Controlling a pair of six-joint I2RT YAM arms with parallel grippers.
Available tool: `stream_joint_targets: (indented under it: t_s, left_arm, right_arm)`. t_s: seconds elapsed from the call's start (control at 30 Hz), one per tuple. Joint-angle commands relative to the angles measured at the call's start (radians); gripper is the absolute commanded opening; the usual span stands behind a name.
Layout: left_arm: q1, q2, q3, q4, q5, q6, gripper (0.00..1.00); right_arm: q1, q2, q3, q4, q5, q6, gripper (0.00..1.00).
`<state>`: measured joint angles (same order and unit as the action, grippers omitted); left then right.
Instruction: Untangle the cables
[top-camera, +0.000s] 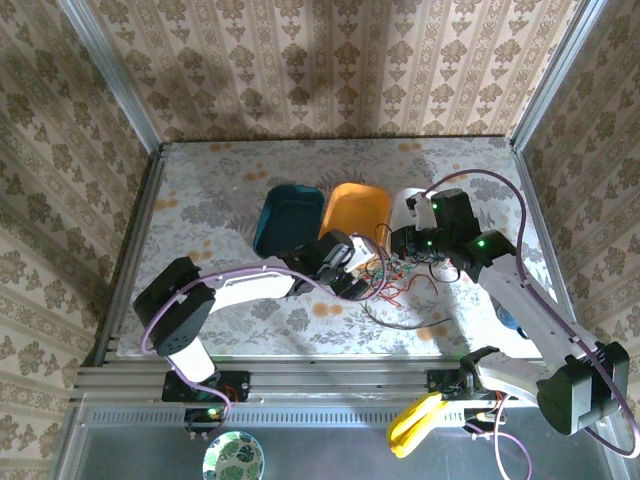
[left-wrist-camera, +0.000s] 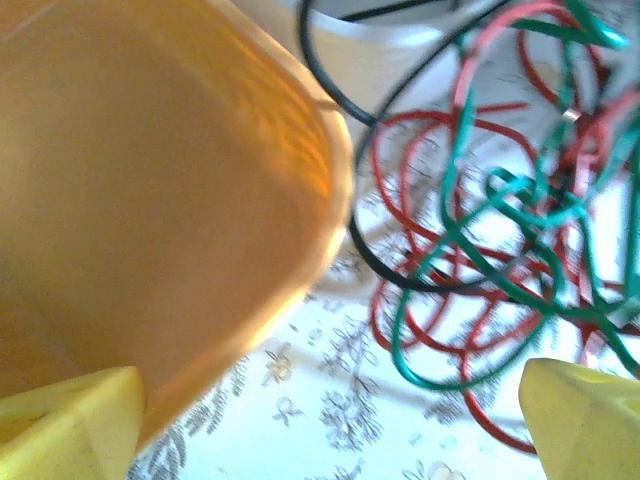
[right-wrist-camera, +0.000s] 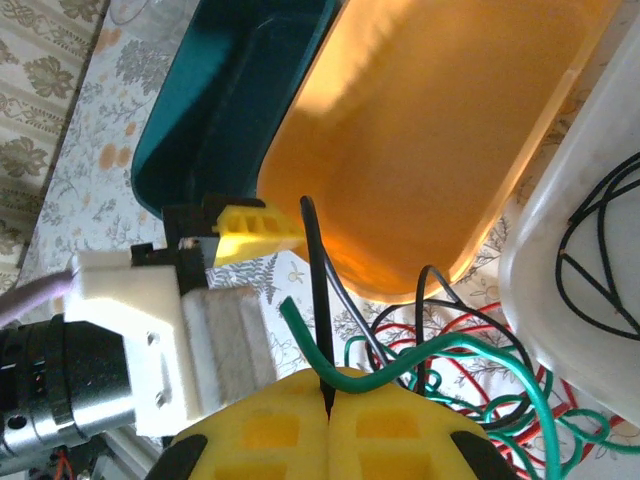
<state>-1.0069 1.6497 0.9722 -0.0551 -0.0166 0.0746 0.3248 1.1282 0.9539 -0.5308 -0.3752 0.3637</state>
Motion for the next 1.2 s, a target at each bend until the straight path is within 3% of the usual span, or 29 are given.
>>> stream_joint_targets:
  t_s: [0.0,0.47,0.57,0.73,0.83,1.0,1.17]
  left_arm:
    - [-0.006,-0.056,-0.003,-0.001,0.117,0.062,0.95]
    - [-0.006,0.114,0.141,0.044,0.208,0.087,0.76]
    - [-0.007,0.147,0.164,0.042,0.213,0.078,0.63]
    - [-0.003,0.161,0.163,0.065,0.221,0.05,0.17]
    - [-0.004,0.152,0.162,0.053,0.21,0.042,0.0]
    - [0.002,0.095,0.133,0.018,0.205,0.041,0.0]
    - [0.005,0.007,0.07,-0.038,0.186,0.02,0.0]
  right_arm:
    - [-0.006,0.018,0.023,-0.04,-0.039,0.012,0.0]
    - [-0.06,0.022,-0.001,-0.051,-0.12,0.043,0.0]
    - [-0.085,0.013,-0.002,-0.049,-0.143,0.058,0.0]
    - [-0.129,-0.014,-0.012,-0.035,-0.171,0.091,0.0]
    - [-0.153,-0.029,-0.012,-0.032,-0.166,0.114,0.0]
    - [-0.184,-0.082,-0.013,-0.02,-0.08,0.157,0.0]
    - [-0.204,-0.151,0.001,-0.019,0.094,0.174,0.0]
